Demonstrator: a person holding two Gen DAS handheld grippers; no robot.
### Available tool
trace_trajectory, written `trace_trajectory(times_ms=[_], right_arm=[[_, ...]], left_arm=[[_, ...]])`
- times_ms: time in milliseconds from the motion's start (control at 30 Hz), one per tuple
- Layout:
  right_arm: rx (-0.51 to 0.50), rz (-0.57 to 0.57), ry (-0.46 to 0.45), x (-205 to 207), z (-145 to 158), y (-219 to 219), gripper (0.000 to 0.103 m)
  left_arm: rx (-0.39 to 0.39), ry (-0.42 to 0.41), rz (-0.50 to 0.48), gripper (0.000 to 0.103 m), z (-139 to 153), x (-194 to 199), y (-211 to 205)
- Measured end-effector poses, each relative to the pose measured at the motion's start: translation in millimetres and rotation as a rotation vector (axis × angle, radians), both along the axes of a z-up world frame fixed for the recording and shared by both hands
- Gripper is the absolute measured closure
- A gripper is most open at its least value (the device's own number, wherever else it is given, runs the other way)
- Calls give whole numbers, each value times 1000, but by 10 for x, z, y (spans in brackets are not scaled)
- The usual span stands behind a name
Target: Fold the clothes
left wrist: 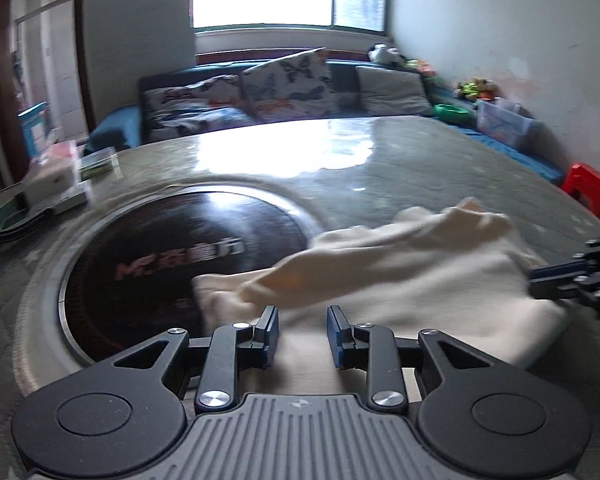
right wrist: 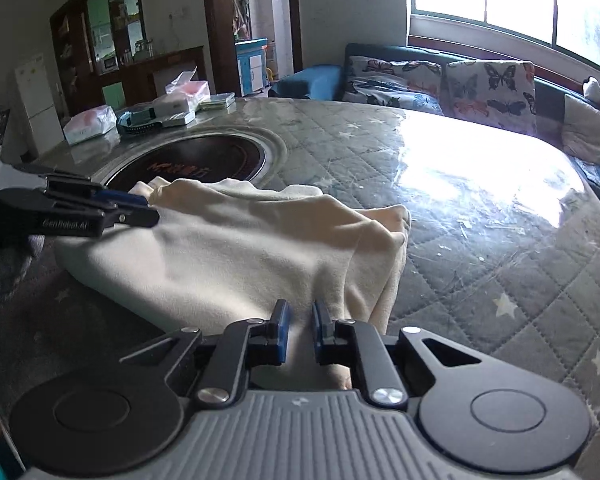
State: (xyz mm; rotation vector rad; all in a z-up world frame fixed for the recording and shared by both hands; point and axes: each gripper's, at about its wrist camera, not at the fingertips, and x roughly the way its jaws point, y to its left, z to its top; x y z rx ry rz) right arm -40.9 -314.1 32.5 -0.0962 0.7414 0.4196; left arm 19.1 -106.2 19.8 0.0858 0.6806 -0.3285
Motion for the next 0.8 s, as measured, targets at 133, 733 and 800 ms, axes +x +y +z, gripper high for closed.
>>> trace_trajectory(times_ms=[133, 733, 800], right_arm=[[-12, 10, -16, 99, 88, 38, 92], [-29, -13, -17, 900, -15, 238, 92], [-21, -15, -28, 842, 45, 217, 92]], left_arm=[[-20, -8, -4, 75, 94, 40, -31], [-26, 35, -25, 74, 65, 431, -368], [-30, 27, -23, 75, 98, 397, -338]])
